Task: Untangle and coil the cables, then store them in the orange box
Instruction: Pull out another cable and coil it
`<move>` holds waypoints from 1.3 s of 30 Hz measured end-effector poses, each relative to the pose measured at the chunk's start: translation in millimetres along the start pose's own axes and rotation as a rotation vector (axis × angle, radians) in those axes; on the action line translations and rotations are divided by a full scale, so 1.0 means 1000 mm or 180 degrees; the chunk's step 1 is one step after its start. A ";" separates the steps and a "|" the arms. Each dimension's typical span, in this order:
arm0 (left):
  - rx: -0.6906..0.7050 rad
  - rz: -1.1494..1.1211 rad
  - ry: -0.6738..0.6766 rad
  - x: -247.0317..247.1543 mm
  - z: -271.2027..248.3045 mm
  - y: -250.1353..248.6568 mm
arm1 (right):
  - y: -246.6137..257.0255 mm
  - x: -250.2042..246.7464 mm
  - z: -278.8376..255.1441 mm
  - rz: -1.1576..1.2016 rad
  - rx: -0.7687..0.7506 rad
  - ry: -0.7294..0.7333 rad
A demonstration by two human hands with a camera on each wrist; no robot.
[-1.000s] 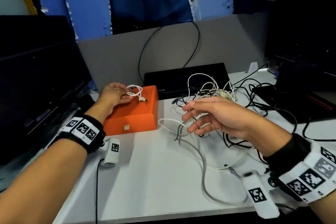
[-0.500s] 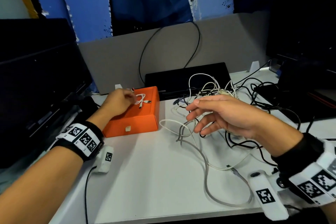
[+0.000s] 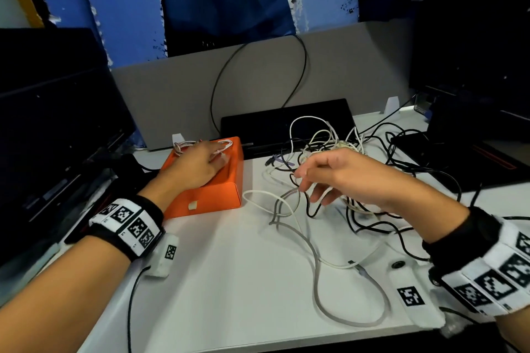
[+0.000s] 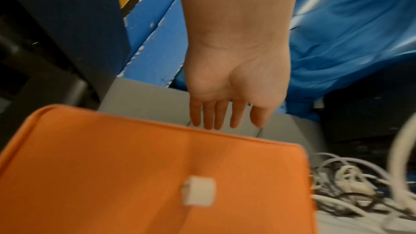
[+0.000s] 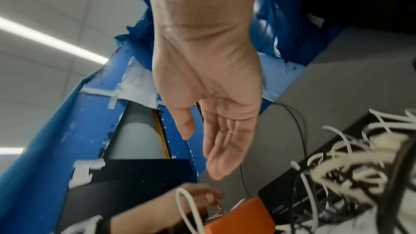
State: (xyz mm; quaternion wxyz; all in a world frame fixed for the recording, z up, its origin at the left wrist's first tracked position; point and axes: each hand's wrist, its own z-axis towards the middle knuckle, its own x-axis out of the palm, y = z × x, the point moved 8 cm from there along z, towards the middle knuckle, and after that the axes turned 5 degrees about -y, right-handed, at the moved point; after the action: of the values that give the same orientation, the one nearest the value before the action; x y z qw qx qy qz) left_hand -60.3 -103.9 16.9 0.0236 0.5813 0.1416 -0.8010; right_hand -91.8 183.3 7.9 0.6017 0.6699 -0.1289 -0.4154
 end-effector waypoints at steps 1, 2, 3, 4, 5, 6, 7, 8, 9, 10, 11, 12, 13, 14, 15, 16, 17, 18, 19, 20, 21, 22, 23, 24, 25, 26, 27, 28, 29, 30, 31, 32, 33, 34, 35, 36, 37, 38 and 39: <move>0.0195 -0.0299 -0.0157 -0.008 -0.008 -0.019 | 0.001 -0.003 0.003 -0.0551 -0.0119 -0.0051; 0.0393 -0.0752 -0.0090 -0.010 -0.018 -0.040 | 0.001 -0.002 0.007 -0.1160 -0.0222 -0.0011; 0.0616 -0.1165 0.0237 -0.006 -0.030 -0.064 | 0.000 0.002 0.012 -0.1752 -0.0267 0.0131; 0.0809 -0.1304 0.0692 0.004 -0.044 -0.086 | -0.005 0.007 0.016 -0.2266 -0.0263 0.0344; 0.0989 -0.1214 0.1096 0.013 -0.057 -0.106 | -0.010 0.013 0.022 -0.2680 -0.0243 0.0567; 0.1127 -0.1063 0.1394 0.024 -0.067 -0.119 | -0.018 0.018 0.029 -0.3027 -0.0225 0.0771; 0.1171 -0.0959 0.1583 0.034 -0.073 -0.125 | -0.025 0.022 0.035 -0.3328 -0.0195 0.0959; 0.1156 -0.0917 0.1695 0.040 -0.077 -0.130 | -0.035 0.024 0.042 -0.3566 -0.0131 0.1131; 0.1118 -0.0904 0.1726 0.046 -0.077 -0.132 | -0.045 0.024 0.046 -0.3761 -0.0019 0.1315; 0.1068 -0.0856 0.1689 0.049 -0.077 -0.132 | -0.053 0.024 0.050 -0.3909 0.0075 0.1472; 0.1029 -0.0782 0.1584 0.051 -0.074 -0.132 | -0.061 0.022 0.053 -0.3994 0.0138 0.1566; 0.0959 -0.0691 0.1486 0.053 -0.071 -0.130 | -0.065 0.020 0.057 -0.4016 0.0122 0.1607; 0.0888 -0.0629 0.1455 0.056 -0.068 -0.127 | -0.066 0.021 0.060 -0.3995 0.0033 0.1584; 0.0807 -0.0572 0.1515 0.060 -0.068 -0.124 | -0.066 0.020 0.064 -0.3973 -0.0118 0.1509; 0.0746 -0.0503 0.1580 0.064 -0.067 -0.122 | -0.066 0.020 0.068 -0.3967 -0.0245 0.1439; 0.0738 -0.0378 0.1636 0.069 -0.067 -0.120 | -0.069 0.017 0.073 -0.3914 -0.0241 0.1410; 0.0744 -0.0268 0.1682 0.075 -0.066 -0.117 | -0.071 0.013 0.078 -0.3718 -0.0106 0.1400; 0.0724 -0.0133 0.1734 0.078 -0.065 -0.114 | -0.072 0.007 0.083 -0.3264 0.0119 0.1343; 0.0697 -0.0042 0.1766 0.084 -0.062 -0.110 | -0.067 -0.001 0.090 -0.2650 0.0336 0.1215; 0.0620 0.0051 0.1807 0.087 -0.059 -0.105 | -0.053 -0.012 0.098 -0.2102 0.0338 0.0889; 0.0518 0.0101 0.1814 0.089 -0.055 -0.100 | -0.030 -0.027 0.107 -0.1730 0.0142 0.0430; 0.0406 0.0134 0.1801 0.088 -0.050 -0.096 | -0.003 -0.045 0.113 -0.1449 -0.0155 -0.0093; 0.0340 0.0113 0.1744 0.087 -0.045 -0.094 | 0.023 -0.062 0.114 -0.1163 -0.0376 -0.0566; 0.0281 0.0080 0.1657 0.082 -0.041 -0.094 | 0.043 -0.077 0.113 -0.0890 -0.0464 -0.0893; 0.0244 0.0018 0.1518 0.078 -0.035 -0.093 | 0.058 -0.087 0.111 -0.0769 -0.0483 -0.1040; 0.0216 -0.0073 0.1350 0.071 -0.030 -0.093 | 0.065 -0.091 0.111 -0.0787 -0.0460 -0.1016; 0.0212 -0.0203 0.1136 0.066 -0.025 -0.093 | 0.068 -0.089 0.109 -0.0869 -0.0371 -0.0850; 0.0216 -0.0323 0.0910 0.057 -0.023 -0.096 | 0.067 -0.083 0.107 -0.0888 -0.0266 -0.0622; 0.0245 -0.0490 0.0639 0.048 -0.021 -0.100 | 0.064 -0.077 0.105 -0.0782 -0.0177 -0.0405; 0.0268 -0.0719 0.0385 0.038 -0.021 -0.106 | 0.064 -0.070 0.102 -0.0620 -0.0131 -0.0242; 0.0327 -0.1051 0.0124 0.028 -0.020 -0.113 | 0.065 -0.063 0.100 -0.0440 -0.0132 -0.0104; 0.0417 -0.1454 -0.0039 0.018 -0.021 -0.123 | 0.066 -0.055 0.098 -0.0254 -0.0148 0.0047; 0.0516 -0.1892 -0.0130 0.011 -0.019 -0.131 | 0.067 -0.049 0.096 -0.0106 -0.0169 0.0198; 0.0605 -0.2288 -0.0138 0.005 -0.018 -0.141 | 0.068 -0.043 0.094 0.0019 -0.0193 0.0329; 0.0664 -0.2546 -0.0110 0.002 -0.015 -0.146 | 0.069 -0.039 0.092 0.0098 -0.0221 0.0413; 0.0688 -0.2756 -0.0052 -0.001 -0.014 -0.151 | 0.072 -0.037 0.091 0.0150 -0.0249 0.0442; 0.0705 -0.2932 0.0020 -0.001 -0.012 -0.153 | 0.077 -0.039 0.089 0.0199 -0.0280 0.0406; 0.0723 -0.3031 0.0094 0.001 -0.011 -0.153 | 0.085 -0.044 0.088 0.0271 -0.0324 0.0286; 0.0769 -0.3003 0.0130 0.003 -0.012 -0.154 | 0.096 -0.056 0.088 0.0392 -0.0412 0.0041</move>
State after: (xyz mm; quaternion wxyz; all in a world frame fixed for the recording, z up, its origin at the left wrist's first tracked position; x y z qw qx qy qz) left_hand -81.4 46.8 41.7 -0.4125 0.4678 0.2960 -0.7235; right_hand -158.3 136.5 123.9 0.6689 0.6231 -0.1389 -0.3807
